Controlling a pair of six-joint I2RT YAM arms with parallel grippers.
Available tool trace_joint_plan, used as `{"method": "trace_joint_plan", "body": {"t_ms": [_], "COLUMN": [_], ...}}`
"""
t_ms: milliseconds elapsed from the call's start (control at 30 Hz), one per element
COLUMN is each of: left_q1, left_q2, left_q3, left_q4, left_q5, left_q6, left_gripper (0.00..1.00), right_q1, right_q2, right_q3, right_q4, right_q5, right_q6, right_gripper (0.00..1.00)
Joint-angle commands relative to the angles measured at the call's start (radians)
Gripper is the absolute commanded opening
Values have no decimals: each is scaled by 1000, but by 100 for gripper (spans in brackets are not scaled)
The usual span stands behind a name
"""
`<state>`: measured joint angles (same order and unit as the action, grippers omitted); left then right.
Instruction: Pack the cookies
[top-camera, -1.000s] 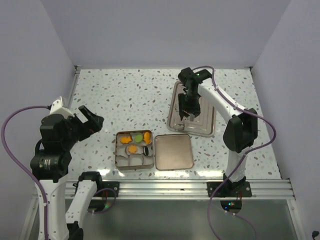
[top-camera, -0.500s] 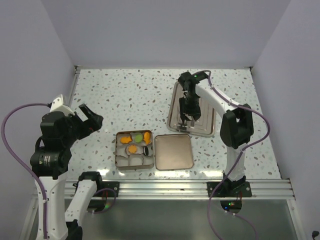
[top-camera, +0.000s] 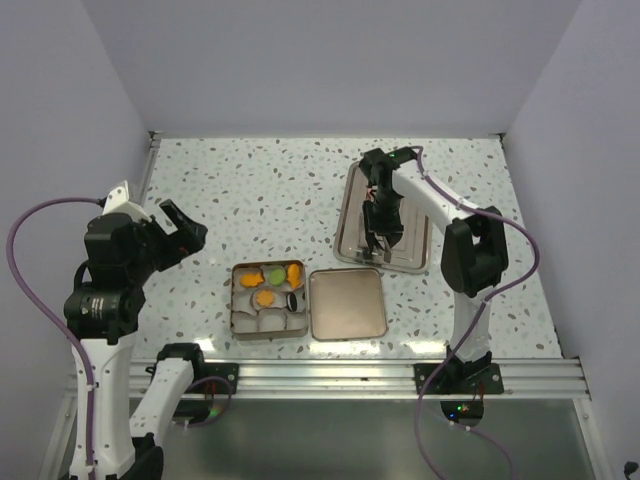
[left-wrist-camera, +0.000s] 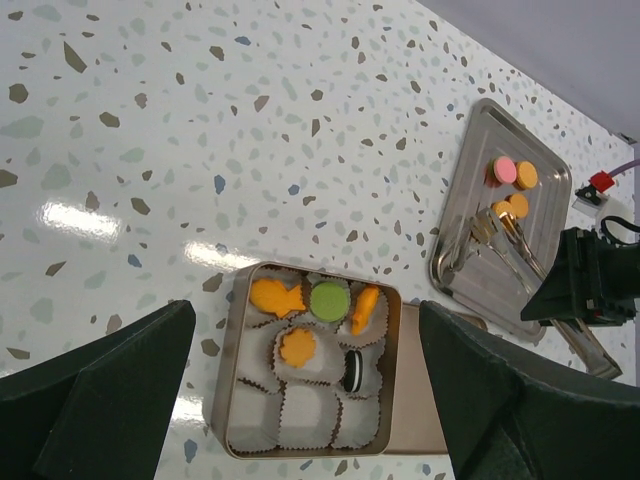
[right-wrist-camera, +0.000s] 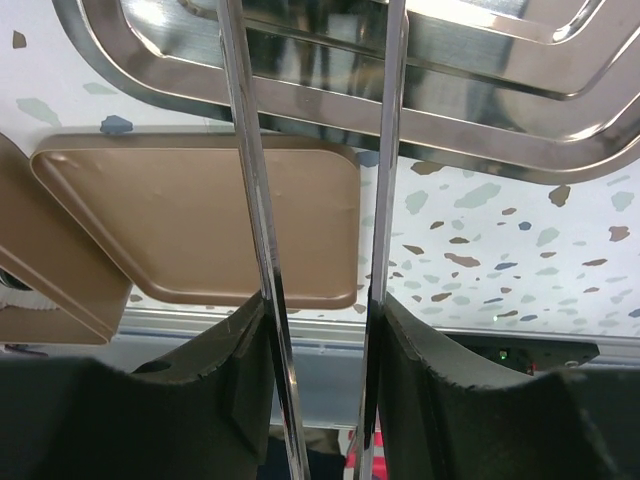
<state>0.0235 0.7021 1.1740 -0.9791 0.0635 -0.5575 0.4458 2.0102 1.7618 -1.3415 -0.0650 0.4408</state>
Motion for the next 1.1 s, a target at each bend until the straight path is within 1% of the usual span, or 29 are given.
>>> {"method": "trace_joint_plan", "body": {"t_ms": [0, 100, 200, 433, 533, 667, 767, 800, 867, 900, 967, 1000, 1067], "left_q1": [-7, -7, -7, -7, -7, -7, -7, -5, -7, -7, -7, -7, -7], "left_q2": [10, 14, 13, -3, -7, -10, -13, -13, -12, -10, -9, -9, -10], "left_q3": [-2, -5, -5, -2, -2, 0, -5, -11, -19, -23, -27, -28, -30], "left_q4": [76, 83, 85, 72, 68, 68, 71, 74, 85, 88, 100, 102, 108], "left_q5": [12, 15, 15, 15, 18, 30, 33, 35, 45, 51, 62, 65, 71], "left_q6": [-8, -12, -13, -16, -18, -24, -27, -28, -35, -38, -45, -47, -53], "left_gripper": [100, 100, 100, 100, 100, 100, 100, 100, 100, 100, 100, 100, 100], "right_q1": [-4, -4, -4, -2, 5, 21, 74, 132, 204, 284, 358, 416, 473], "right_q2": [-24, -25, -25, -39, -60, -129, -175, -185, -188, -191, -192, -198, -212], "right_q3": [-2, 11, 59, 244, 280, 283, 281, 284, 297, 298, 291, 275, 245], "right_q4": [-48, -59, -90, -173, -191, -200, -193, -188, -189, -182, -170, -150, -101], "right_q5": [-33, -35, -22, -18, -48, -88, -130, -137, -154, -160, -168, -171, -199], "right_q6": [-22, -24, -25, -17, -5, 21, 42, 61, 81, 110, 140, 176, 211], "right_gripper": [40, 39, 39, 38, 37, 37, 37, 37, 37, 37, 37, 37, 37]}}
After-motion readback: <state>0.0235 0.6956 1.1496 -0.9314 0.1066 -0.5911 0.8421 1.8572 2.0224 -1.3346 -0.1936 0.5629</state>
